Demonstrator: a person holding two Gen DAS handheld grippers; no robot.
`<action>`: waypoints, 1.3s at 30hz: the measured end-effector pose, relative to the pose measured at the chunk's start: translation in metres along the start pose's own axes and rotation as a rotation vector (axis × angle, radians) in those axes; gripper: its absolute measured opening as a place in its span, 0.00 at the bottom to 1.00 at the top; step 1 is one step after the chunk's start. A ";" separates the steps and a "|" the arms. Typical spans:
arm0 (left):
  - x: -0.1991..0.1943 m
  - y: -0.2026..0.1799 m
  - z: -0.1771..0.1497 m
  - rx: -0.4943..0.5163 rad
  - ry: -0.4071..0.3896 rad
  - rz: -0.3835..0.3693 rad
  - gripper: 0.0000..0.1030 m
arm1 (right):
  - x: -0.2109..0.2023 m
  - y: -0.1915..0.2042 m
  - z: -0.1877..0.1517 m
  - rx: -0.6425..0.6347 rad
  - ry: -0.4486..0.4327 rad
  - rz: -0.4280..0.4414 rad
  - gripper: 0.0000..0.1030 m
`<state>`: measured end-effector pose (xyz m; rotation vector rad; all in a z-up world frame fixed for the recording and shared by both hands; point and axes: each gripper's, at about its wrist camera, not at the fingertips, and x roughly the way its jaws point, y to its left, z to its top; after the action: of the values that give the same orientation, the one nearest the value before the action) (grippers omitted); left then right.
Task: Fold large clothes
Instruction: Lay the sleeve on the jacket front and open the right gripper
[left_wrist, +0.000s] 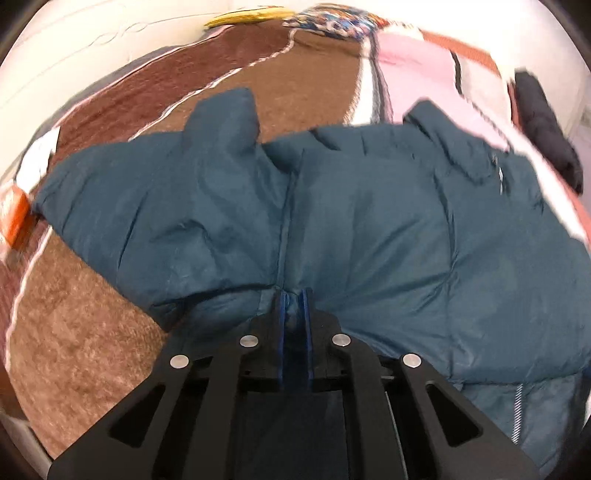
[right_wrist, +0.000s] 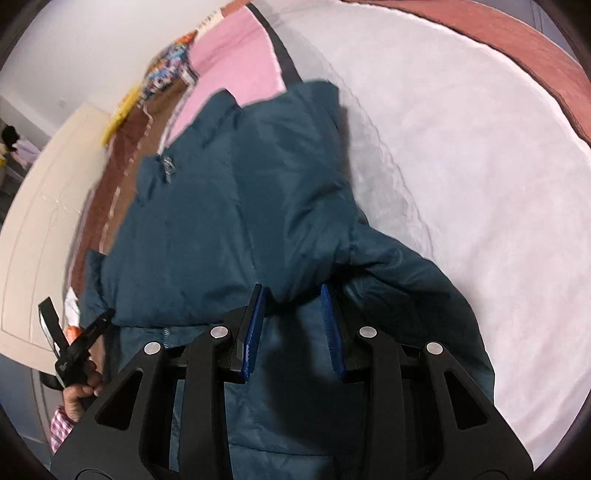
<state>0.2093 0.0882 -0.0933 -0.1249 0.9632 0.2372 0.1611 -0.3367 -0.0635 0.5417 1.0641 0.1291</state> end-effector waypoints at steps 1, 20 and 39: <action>-0.005 -0.001 0.001 0.012 0.002 0.008 0.13 | -0.002 -0.001 0.000 0.007 -0.003 0.011 0.31; 0.025 -0.071 0.031 0.141 0.039 -0.002 0.31 | 0.088 0.019 0.063 -0.161 0.028 -0.178 0.23; -0.024 -0.052 0.018 0.103 -0.040 -0.095 0.31 | 0.036 0.055 0.025 -0.301 -0.084 -0.234 0.26</action>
<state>0.2238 0.0384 -0.0637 -0.0710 0.9251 0.1027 0.2086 -0.2857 -0.0564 0.1478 0.9965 0.0580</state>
